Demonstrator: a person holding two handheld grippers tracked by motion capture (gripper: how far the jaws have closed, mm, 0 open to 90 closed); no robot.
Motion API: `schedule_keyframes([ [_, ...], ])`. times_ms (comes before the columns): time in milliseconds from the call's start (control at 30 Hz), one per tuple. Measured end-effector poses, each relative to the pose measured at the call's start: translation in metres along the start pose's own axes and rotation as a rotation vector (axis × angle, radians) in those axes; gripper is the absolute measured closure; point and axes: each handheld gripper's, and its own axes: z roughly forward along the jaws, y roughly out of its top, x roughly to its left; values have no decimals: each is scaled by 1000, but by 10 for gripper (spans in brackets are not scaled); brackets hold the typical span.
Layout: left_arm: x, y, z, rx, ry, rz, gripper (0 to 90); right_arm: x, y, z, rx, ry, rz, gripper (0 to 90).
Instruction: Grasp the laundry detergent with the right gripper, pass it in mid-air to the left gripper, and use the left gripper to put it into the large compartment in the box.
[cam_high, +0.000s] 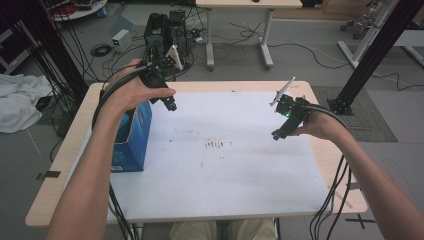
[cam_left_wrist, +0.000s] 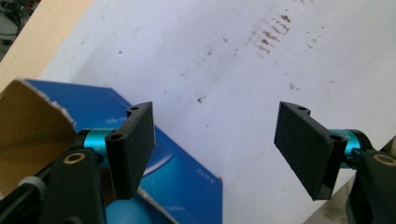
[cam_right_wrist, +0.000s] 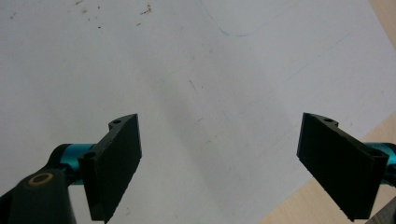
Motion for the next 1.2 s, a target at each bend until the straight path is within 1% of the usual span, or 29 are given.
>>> schedule_keyframes([
  [33, -7, 6, 6, -2, -18, 32, 291, 0, -1, 0, 4, -1, 4, 131],
  [67, -1, 1, 1, -1, -2, 3, 291, 0, 0, 0, 1, 0, 3, 131],
  [100, -11, 9, 10, -11, -28, 45, 286, 0, 0, 0, 4, -1, 5, 131],
  [133, -5, 5, 5, -1, -13, 23, 239, 1, 1, 0, -1, 1, 3, 131],
  [167, 11, -13, -10, 3, 26, -32, 216, 0, 0, 0, -1, 0, 2, 131],
  [200, -10, 8, 9, -10, -27, 42, 216, -1, -2, 0, 1, -2, 0, 131],
  [233, -11, 10, 11, -13, -33, 47, 216, 1, 1, 0, -1, 0, 2, 131],
  [267, -22, 15, 25, -19, -58, 79, 216, 1, 1, 0, 0, 0, 5, 131],
  [333, -22, 15, 27, -17, -62, 81, 216, 0, 1, -1, -6, -2, 7, 131],
  [367, 17, -21, -13, 9, 33, -55, 216, 0, 1, -1, -6, -3, 7, 131],
  [400, -25, 16, 34, -3, -68, 83, 216, -2, -2, 0, 4, -1, 0, 131],
  [433, -20, 14, 21, -19, -47, 73, 216, 1, 1, -1, -4, -2, 9, 131],
  [467, -26, 16, 36, -1, -71, 85, 216, 0, 1, -1, -5, -3, 4, 131],
  [500, -9, 8, 8, -8, -23, 41, 216, 1, 1, -1, -4, -3, 10, 131],
  [533, -19, 14, 20, -21, -45, 67, 216, 1, 1, 0, 0, 0, 2, 131],
  [567, -31, 17, 44, 0, -82, 88, 216, 0, 1, 0, -7, -2, 4, 131],
  [633, -36, 17, 51, 12, -85, 110, 216, 1, 1, -2, -8, -3, 9, 131],
  [667, -33, 17, 47, 4, -83, 101, 216, 1, 0, -3, -7, -4, 10, 131],
  [700, -39, 17, 56, 19, -92, 117, 216, 1, 0, -3, -6, -2, 13, 131],
  [733, -28, 17, 39, -2, -74, 88, 216, 2, 0, -3, -7, -4, 12, 131],
  [800, -45, 17, 68, 24, -106, 125, 216, 2, 0, -4, -4, -5, 15, 131],
  [833, -42, 17, 62, 18, -100, 119, 216, 2, -2, -8, -10, -10, 10, 131],
  [867, -46, 17, 69, 28, -107, 128, 216, 2, -1, -5, -7, -5, 10, 131],
  [933, -44, 17, 67, 23, -106, 124, 216, 2, -1, -7, -7, -11, 12, 131],
  [1033, -51, 18, 78, 44, -122, 145, 216, 2, -1, -5, -7, -5, 8, 131],
  [1067, -52, 18, 78, 46, -123, 149, 216, 2, -5, -11, -10, -19, 18, 131],
  [1133, -50, 18, 77, 41, -118, 142, 216, 1, -6, -11, -12, -18, 20, 131],
  [1167, -54, 18, 79, 51, -123, 156, 216, 2, -4, -11, -10, -19, 19, 131],
  [1200, -50, 18, 76, 41, -114, 143, 216, 1, -7, -10, -12, -19, 22, 131],
])
